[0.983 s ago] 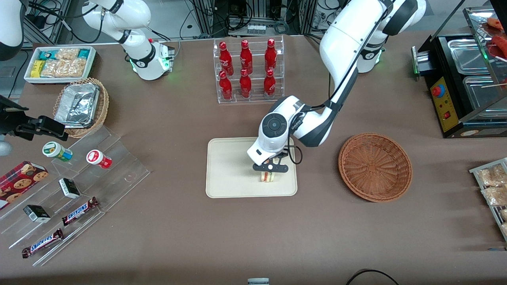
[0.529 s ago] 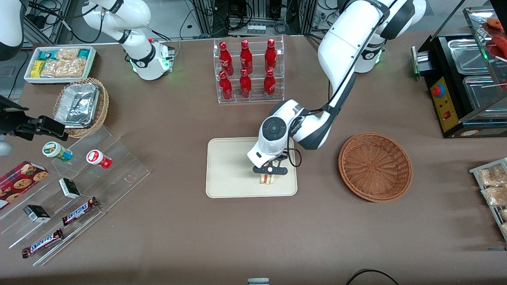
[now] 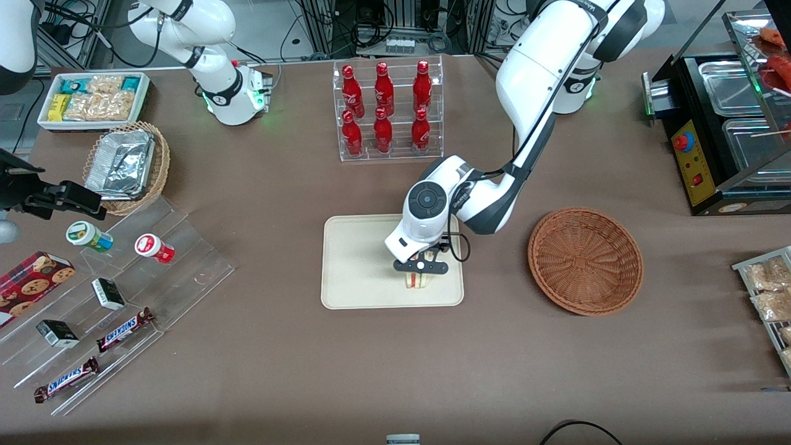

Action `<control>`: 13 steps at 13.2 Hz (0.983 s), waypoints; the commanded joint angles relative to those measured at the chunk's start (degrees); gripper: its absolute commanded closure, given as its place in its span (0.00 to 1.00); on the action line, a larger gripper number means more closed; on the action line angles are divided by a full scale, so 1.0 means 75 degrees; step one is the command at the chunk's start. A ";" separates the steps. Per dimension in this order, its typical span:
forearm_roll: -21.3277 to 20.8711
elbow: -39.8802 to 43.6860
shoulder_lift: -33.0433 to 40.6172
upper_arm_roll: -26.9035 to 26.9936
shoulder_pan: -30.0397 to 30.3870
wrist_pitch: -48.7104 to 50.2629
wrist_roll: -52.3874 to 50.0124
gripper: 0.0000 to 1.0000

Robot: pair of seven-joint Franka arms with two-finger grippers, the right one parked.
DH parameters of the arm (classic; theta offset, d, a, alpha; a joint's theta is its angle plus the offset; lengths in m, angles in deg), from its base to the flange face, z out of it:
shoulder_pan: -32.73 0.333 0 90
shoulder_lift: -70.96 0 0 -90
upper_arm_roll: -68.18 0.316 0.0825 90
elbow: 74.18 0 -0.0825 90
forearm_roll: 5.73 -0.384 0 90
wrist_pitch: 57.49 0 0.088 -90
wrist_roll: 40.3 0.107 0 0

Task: Place sandwich from basket to tray
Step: 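Lower the sandwich onto the tray and open the left gripper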

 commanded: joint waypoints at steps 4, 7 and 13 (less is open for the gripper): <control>-0.0141 0.0270 0.0306 0.0107 -0.0036 0.0065 -0.0215 0.00; -0.0118 0.0317 0.0680 0.0130 0.0104 0.0344 -0.0239 0.00; -0.0024 0.0294 0.1711 0.0095 0.1578 0.1153 0.0076 0.00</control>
